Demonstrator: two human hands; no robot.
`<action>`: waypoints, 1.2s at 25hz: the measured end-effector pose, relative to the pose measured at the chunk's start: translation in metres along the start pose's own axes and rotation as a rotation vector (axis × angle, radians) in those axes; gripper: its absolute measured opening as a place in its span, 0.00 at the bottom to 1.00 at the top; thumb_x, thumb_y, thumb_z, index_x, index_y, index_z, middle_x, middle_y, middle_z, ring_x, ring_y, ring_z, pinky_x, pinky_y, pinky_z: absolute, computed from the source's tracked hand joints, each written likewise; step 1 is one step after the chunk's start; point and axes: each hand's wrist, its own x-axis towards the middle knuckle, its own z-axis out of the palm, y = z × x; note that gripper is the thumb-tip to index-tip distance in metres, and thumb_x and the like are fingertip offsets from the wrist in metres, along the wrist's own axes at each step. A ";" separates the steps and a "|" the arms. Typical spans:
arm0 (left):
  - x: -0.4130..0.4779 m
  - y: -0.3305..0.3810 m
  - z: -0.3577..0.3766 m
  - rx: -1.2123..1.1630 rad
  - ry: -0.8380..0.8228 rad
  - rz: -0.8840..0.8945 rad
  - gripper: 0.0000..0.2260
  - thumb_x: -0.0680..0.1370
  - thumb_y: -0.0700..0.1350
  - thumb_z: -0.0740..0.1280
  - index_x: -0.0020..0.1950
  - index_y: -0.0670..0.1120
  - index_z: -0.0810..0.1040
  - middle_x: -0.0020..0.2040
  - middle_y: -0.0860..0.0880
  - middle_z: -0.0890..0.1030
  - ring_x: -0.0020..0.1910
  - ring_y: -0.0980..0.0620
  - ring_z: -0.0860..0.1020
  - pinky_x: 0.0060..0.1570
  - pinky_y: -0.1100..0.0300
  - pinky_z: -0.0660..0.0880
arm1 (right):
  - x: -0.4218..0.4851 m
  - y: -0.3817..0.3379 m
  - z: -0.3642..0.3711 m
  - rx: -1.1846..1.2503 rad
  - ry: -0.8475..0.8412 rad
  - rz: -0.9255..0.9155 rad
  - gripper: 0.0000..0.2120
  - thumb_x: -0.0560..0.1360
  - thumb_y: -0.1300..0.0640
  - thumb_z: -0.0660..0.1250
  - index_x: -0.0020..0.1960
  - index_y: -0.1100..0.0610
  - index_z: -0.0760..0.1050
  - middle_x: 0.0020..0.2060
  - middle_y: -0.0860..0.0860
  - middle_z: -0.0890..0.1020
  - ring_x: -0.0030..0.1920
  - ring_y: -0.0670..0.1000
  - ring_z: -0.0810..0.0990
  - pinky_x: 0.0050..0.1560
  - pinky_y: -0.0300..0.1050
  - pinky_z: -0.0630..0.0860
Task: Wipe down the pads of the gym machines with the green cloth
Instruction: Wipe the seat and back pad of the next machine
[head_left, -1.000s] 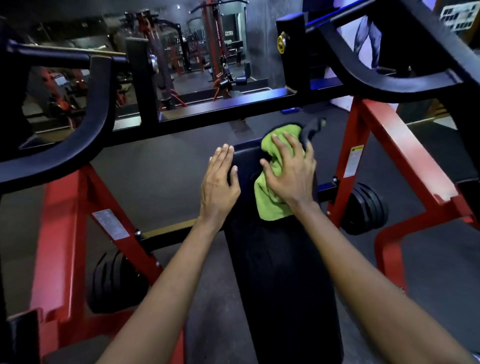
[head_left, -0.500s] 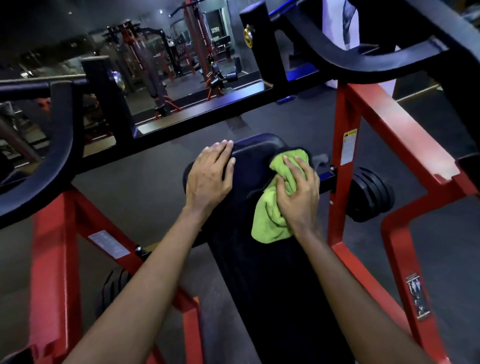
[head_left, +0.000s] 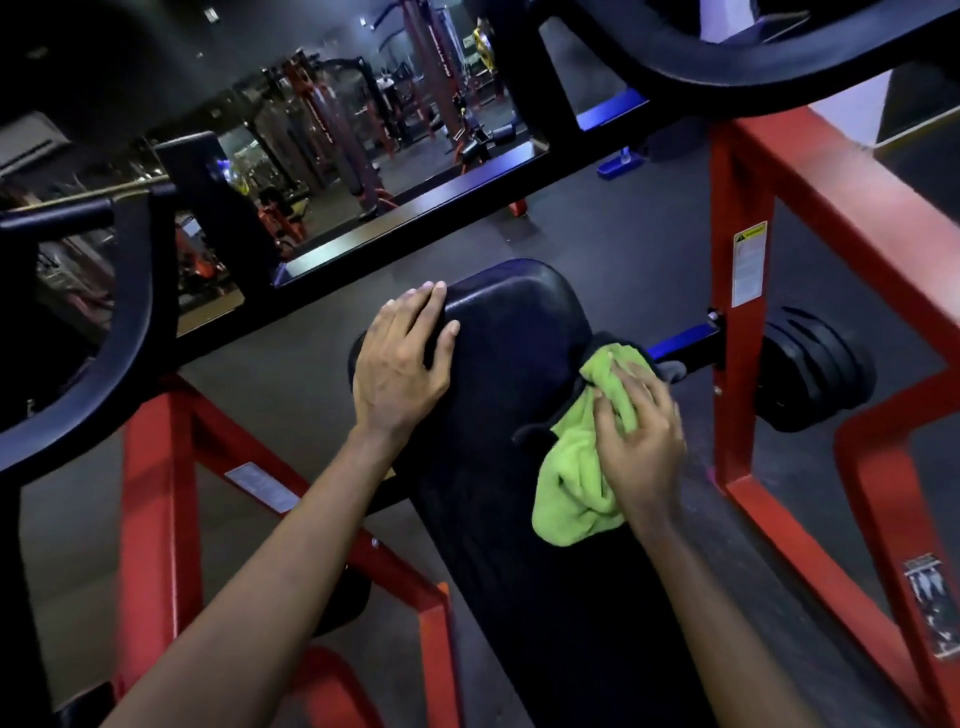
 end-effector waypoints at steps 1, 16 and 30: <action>0.000 0.001 0.000 0.003 0.004 -0.001 0.18 0.84 0.49 0.63 0.72 0.43 0.75 0.68 0.45 0.78 0.67 0.47 0.76 0.71 0.50 0.69 | -0.001 0.001 0.000 -0.005 0.001 -0.032 0.18 0.76 0.58 0.71 0.66 0.50 0.81 0.65 0.47 0.80 0.64 0.53 0.78 0.68 0.46 0.72; -0.001 0.002 -0.001 -0.022 0.015 -0.009 0.18 0.84 0.49 0.64 0.72 0.44 0.75 0.68 0.46 0.78 0.68 0.48 0.76 0.71 0.51 0.69 | -0.075 0.028 -0.014 -0.334 -0.209 -0.264 0.37 0.74 0.37 0.72 0.77 0.52 0.70 0.79 0.51 0.65 0.78 0.52 0.65 0.78 0.59 0.50; -0.004 -0.012 0.000 -0.204 0.023 0.013 0.17 0.84 0.48 0.62 0.70 0.42 0.77 0.68 0.44 0.78 0.68 0.47 0.75 0.72 0.51 0.67 | -0.012 -0.042 0.028 -0.352 0.032 -0.369 0.19 0.80 0.52 0.70 0.71 0.52 0.77 0.71 0.51 0.75 0.72 0.52 0.71 0.73 0.62 0.64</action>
